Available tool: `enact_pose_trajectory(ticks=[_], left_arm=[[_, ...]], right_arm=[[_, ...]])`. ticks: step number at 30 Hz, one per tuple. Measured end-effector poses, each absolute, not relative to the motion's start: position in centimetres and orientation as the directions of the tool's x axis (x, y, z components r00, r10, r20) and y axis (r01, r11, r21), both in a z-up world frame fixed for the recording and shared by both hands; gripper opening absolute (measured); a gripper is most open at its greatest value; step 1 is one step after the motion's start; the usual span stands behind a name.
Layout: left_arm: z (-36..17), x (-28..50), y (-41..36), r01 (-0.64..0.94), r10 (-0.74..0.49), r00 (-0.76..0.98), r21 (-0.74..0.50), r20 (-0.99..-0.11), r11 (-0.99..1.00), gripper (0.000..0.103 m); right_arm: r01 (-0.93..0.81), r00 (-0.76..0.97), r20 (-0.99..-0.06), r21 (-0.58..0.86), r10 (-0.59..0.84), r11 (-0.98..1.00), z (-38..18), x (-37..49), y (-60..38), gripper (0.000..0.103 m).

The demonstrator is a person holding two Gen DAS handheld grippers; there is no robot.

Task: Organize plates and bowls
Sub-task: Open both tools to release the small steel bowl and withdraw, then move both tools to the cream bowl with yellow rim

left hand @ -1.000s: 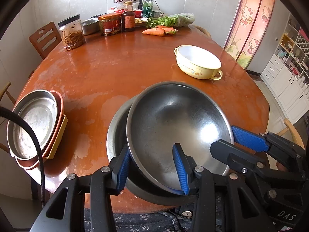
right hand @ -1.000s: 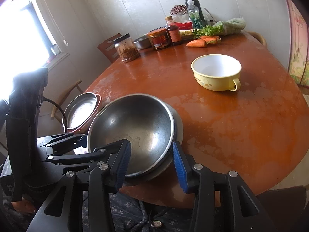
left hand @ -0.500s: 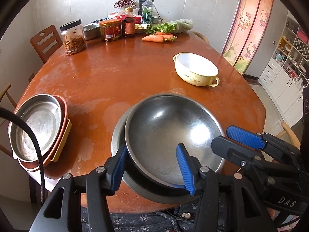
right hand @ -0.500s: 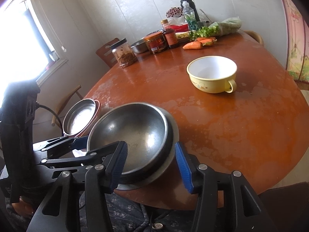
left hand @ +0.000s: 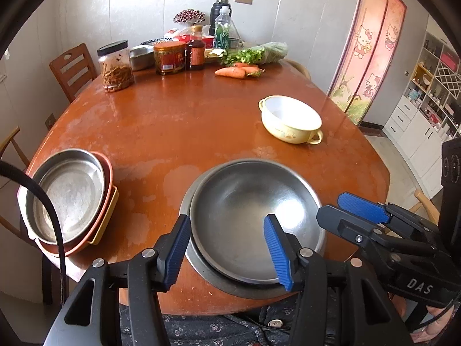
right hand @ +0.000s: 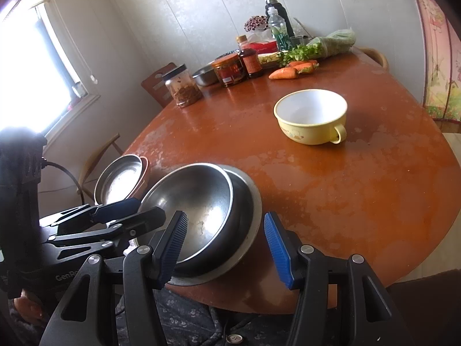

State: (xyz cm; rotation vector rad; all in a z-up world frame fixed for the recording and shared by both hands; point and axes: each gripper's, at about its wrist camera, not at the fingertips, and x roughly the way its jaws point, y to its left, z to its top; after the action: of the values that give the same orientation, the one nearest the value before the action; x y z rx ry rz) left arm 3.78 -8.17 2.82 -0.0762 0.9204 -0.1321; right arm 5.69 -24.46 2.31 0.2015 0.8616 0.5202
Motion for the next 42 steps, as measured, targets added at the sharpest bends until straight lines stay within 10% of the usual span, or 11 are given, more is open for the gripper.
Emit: enact_pose_trajectory(ticks=[42], left_arm=[[4.1, 12.4, -12.3, 0.168, -0.202, 0.587, -0.126, -0.784, 0.978, 0.055]], right_arm=[[-0.287, 0.592, -0.646, 0.390, 0.482, 0.875, 3.3, 13.7, -28.4, 0.064]])
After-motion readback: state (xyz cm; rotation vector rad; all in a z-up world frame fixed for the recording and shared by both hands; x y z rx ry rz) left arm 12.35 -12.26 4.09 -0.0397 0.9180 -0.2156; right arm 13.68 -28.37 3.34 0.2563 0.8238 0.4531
